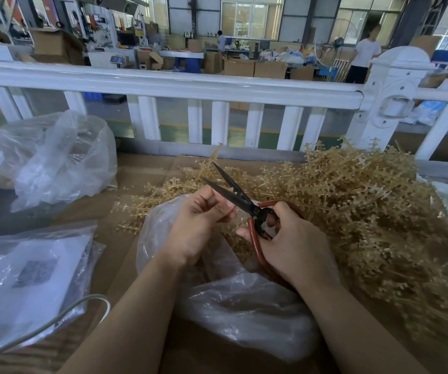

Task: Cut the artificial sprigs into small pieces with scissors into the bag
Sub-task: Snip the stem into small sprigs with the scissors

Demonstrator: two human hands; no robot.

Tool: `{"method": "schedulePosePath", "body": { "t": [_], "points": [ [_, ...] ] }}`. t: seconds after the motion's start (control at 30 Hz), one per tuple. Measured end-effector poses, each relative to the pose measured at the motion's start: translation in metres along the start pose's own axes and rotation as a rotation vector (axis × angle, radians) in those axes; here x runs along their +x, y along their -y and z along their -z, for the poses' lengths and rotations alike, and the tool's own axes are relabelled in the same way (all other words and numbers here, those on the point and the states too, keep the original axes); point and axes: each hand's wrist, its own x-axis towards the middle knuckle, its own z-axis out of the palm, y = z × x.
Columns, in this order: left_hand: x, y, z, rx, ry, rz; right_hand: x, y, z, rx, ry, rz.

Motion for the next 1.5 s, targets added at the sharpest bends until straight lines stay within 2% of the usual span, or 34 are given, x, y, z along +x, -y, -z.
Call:
{"method": "schedulePosePath", "body": {
  "t": [0.2,0.5,0.97,1.17,1.5],
  "points": [
    [-0.0013,-0.0028,-0.0024,-0.097,0.012,-0.016,-0.0005,0.0001,0.0002,-0.001,-0.019,0.007],
    [-0.0004,-0.0028,-0.0031,0.040,-0.066,-0.088,0.0004,-0.0008,-0.0013,0.021,-0.003,-0.015],
    [0.0010,-0.0004,0.0019,-0.092,-0.036,-0.047,-0.0016,0.0034,0.0034,0.026,-0.017,0.009],
    [0.0014,0.0001,-0.0011,-0.029,-0.031,-0.108,-0.0003,0.0028,0.0035,0.000,0.000,0.009],
    [0.0010,-0.0009,-0.0009,0.009,0.048,-0.092,-0.0007,0.0034,0.0047,0.018,0.001,0.013]
  ]
}}
